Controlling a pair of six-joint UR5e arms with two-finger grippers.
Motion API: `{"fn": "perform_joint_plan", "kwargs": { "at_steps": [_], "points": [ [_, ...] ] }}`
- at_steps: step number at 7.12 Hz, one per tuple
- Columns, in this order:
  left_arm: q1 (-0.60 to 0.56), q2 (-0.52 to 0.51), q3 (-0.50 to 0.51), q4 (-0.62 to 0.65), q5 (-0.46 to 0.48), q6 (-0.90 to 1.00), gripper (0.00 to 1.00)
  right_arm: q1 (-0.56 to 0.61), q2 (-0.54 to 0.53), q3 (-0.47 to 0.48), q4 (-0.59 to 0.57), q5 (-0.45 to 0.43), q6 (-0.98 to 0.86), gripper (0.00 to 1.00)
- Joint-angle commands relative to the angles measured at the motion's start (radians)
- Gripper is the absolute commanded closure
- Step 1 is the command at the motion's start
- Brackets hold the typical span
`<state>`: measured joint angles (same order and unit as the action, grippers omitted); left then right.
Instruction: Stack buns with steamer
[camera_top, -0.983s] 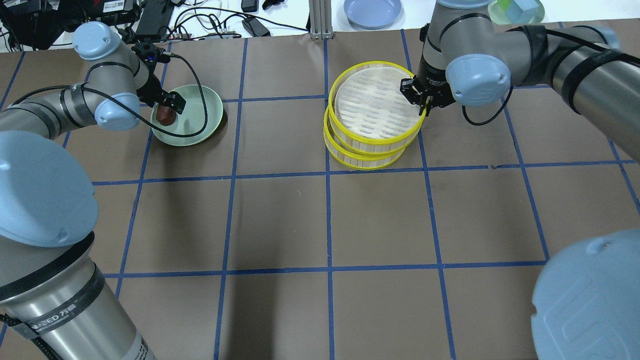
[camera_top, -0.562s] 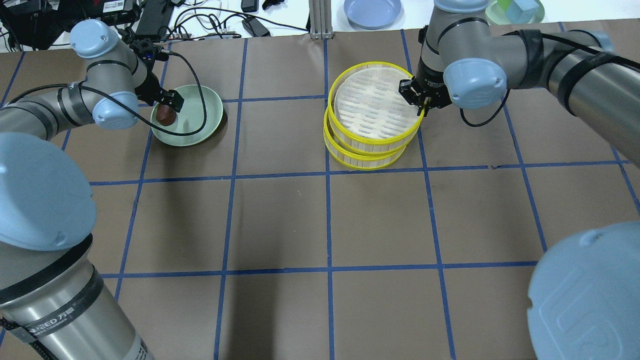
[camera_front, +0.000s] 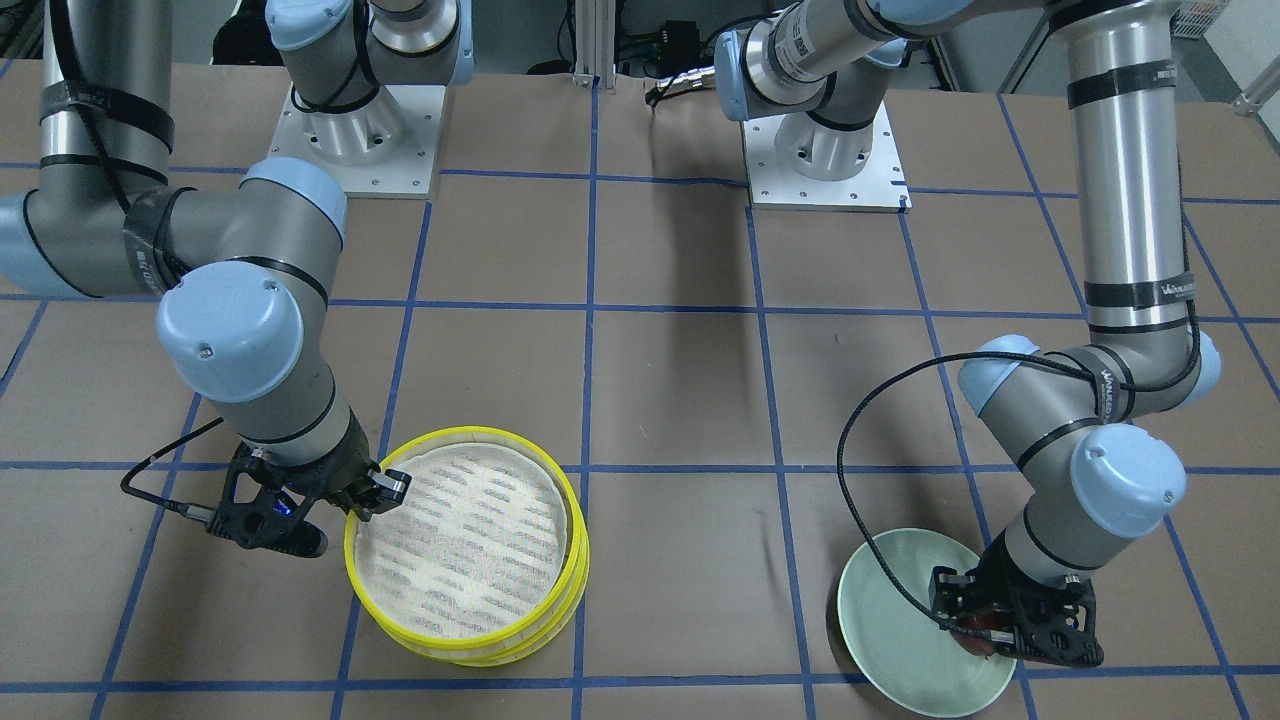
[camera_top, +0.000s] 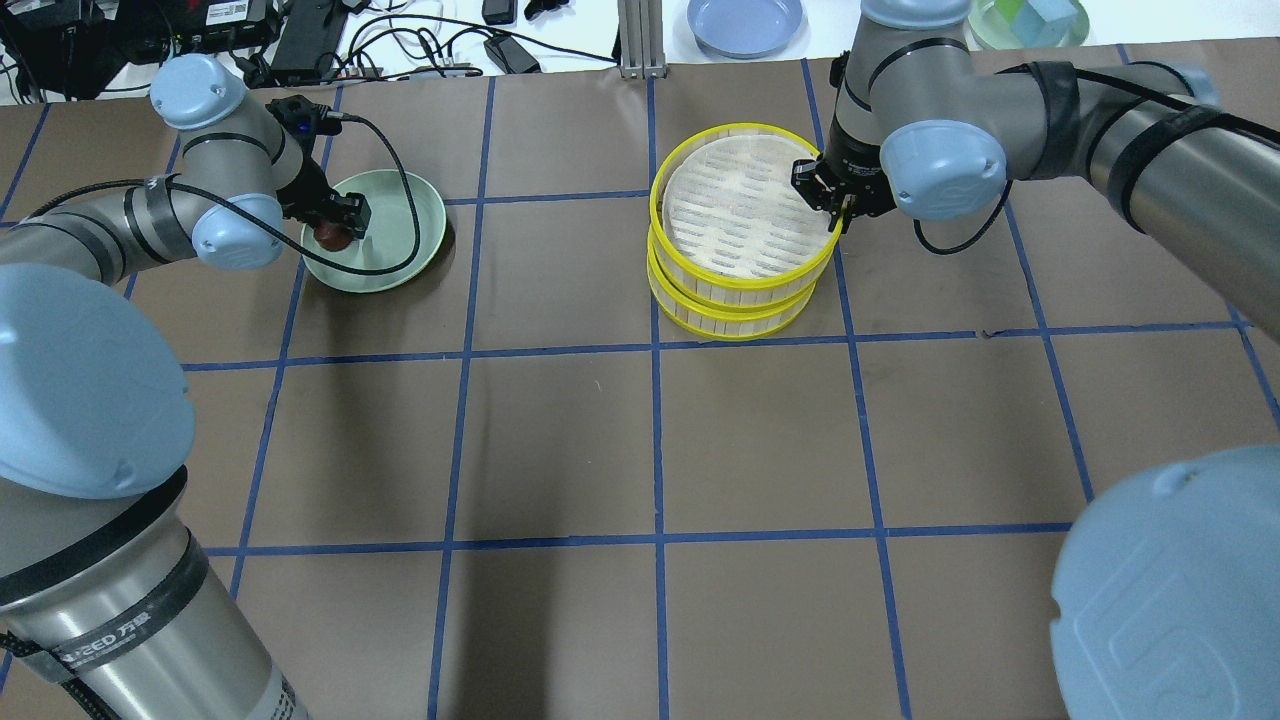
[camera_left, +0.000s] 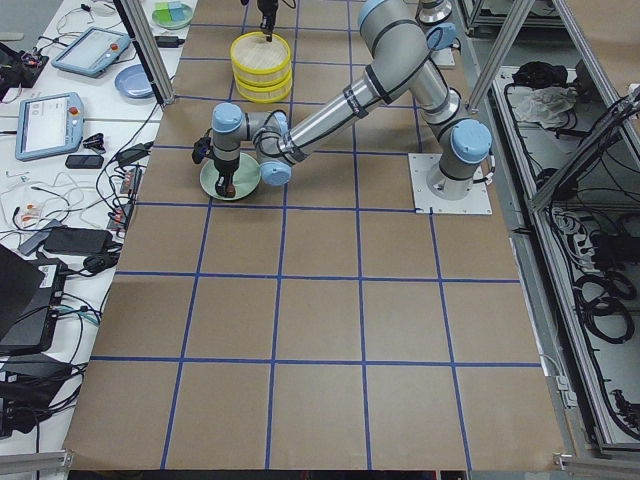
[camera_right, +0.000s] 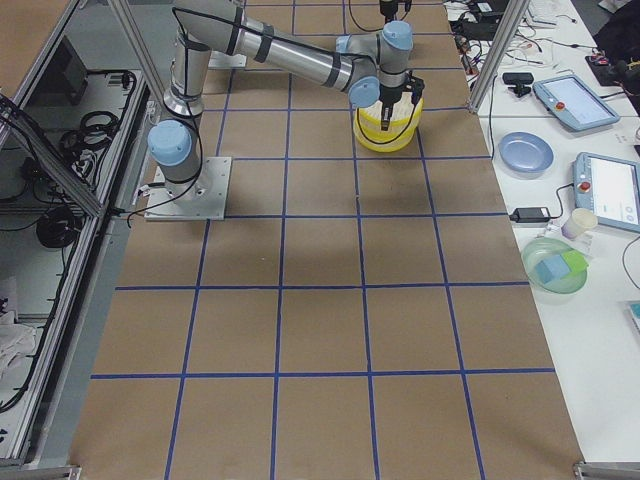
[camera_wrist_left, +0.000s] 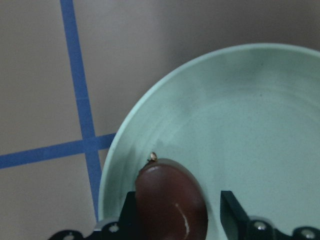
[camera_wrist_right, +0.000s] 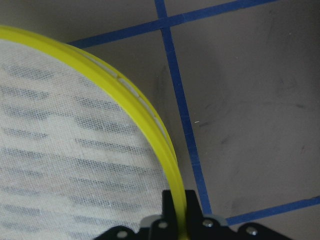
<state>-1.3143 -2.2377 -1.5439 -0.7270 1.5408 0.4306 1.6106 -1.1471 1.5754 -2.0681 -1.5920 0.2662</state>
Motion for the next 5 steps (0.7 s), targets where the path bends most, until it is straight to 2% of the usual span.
{"fn": "perform_joint_plan", "kwargs": {
  "at_steps": [1, 4, 5],
  "points": [
    [0.000, 0.010, -0.002, 0.001, -0.005, -0.007, 1.00, 0.002, 0.001, 0.000, -0.003, 0.021, 0.001, 1.00],
    [-0.003, 0.056, 0.010, 0.000, -0.013, -0.111, 1.00, 0.000, 0.010, -0.001, -0.004, 0.017, -0.005, 1.00],
    [-0.009, 0.082, 0.010, -0.011, -0.075, -0.166, 1.00, 0.000, 0.013, -0.001, -0.006, 0.015, -0.004, 1.00]
  ]
}}
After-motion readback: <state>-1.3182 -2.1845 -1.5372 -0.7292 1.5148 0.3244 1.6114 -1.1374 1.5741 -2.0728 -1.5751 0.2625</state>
